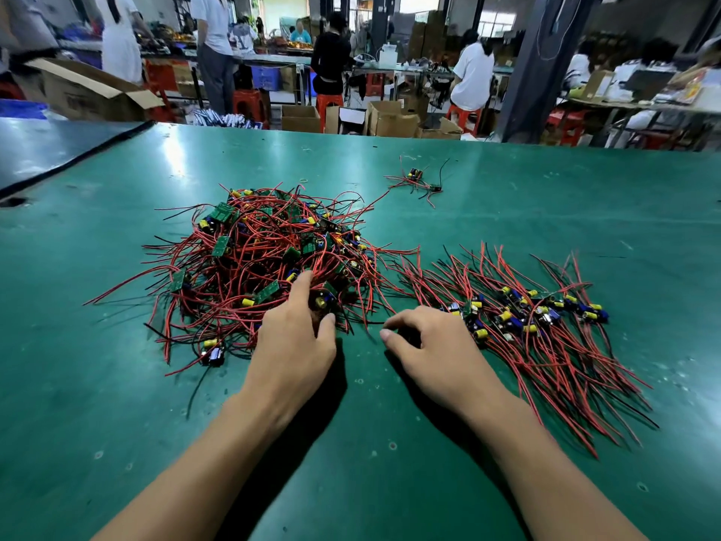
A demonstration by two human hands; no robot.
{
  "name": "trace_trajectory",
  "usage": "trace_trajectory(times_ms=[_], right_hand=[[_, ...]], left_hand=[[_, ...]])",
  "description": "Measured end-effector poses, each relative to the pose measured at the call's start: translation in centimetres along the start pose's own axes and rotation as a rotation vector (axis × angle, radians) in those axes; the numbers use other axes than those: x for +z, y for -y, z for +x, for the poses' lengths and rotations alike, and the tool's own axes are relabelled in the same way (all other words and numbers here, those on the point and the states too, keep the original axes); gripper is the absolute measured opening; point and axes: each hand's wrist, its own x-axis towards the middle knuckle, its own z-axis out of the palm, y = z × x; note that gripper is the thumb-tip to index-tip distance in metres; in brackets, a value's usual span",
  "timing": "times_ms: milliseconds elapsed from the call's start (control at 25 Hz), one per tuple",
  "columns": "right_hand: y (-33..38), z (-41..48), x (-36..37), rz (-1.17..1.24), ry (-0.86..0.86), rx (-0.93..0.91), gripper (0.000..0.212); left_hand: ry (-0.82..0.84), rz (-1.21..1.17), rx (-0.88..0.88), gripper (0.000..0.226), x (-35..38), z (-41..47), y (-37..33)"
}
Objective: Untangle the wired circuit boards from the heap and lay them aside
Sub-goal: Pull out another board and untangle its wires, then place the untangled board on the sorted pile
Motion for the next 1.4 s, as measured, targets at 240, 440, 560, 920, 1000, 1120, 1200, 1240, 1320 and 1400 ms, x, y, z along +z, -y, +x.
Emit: trace_trajectory(times_ms=[240, 440, 560, 920, 1000, 1120, 1200, 1240, 1320, 1400], right_hand=[[-0.2, 0.1, 0.3, 0.059, -0.052, 0.012, 0.017], [-0.3, 0.1, 0.4, 0.107, -0.096, 0.017, 0.014], [-0.4, 0.1, 0.5, 0.102, -0.087, 0.022, 0.014], [-0.5, 0.2, 0.4, 0.101, -0.069, 0.015, 0.014], [-0.5, 0.1, 0.4, 0.105, -0.063, 0.014, 0.014], [-0.5, 0.1, 0.4, 0.109, -0.063, 0.014, 0.014], [-0.5, 0.1, 0.4, 0.116, -0.064, 0.014, 0.014], [-0.5, 0.1, 0.4, 0.114, -0.063, 0.014, 0.014], [-0.5, 0.1, 0.4, 0.113, -0.062, 0.013, 0.014], [-0.5, 0.0, 0.5, 0.119, -0.058, 0.013, 0.014]], left_hand=[[-0.017, -0.095, 0.027, 0.026, -0.1, 0.1, 0.5], [-0.009, -0.075, 0.01, 0.012, 0.3, 0.2, 0.9], [-0.015, 0.004, -0.016, 0.015, 0.4, 0.3, 1.4], [-0.039, 0.06, 0.167, 0.017, 0.0, -0.5, 0.2], [0.002, 0.141, 0.14, 0.034, 0.0, -0.3, 0.2], [0.101, 0.281, 0.069, 0.049, 0.1, 0.2, 0.5], [0.102, 0.291, 0.062, 0.049, 0.2, 0.3, 0.6], [0.095, 0.276, 0.065, 0.046, 0.2, 0.3, 0.5], [0.074, 0.241, 0.075, 0.034, 0.2, 0.2, 0.5], [0.068, 0.24, 0.088, 0.022, 0.1, 0.0, 0.6]])
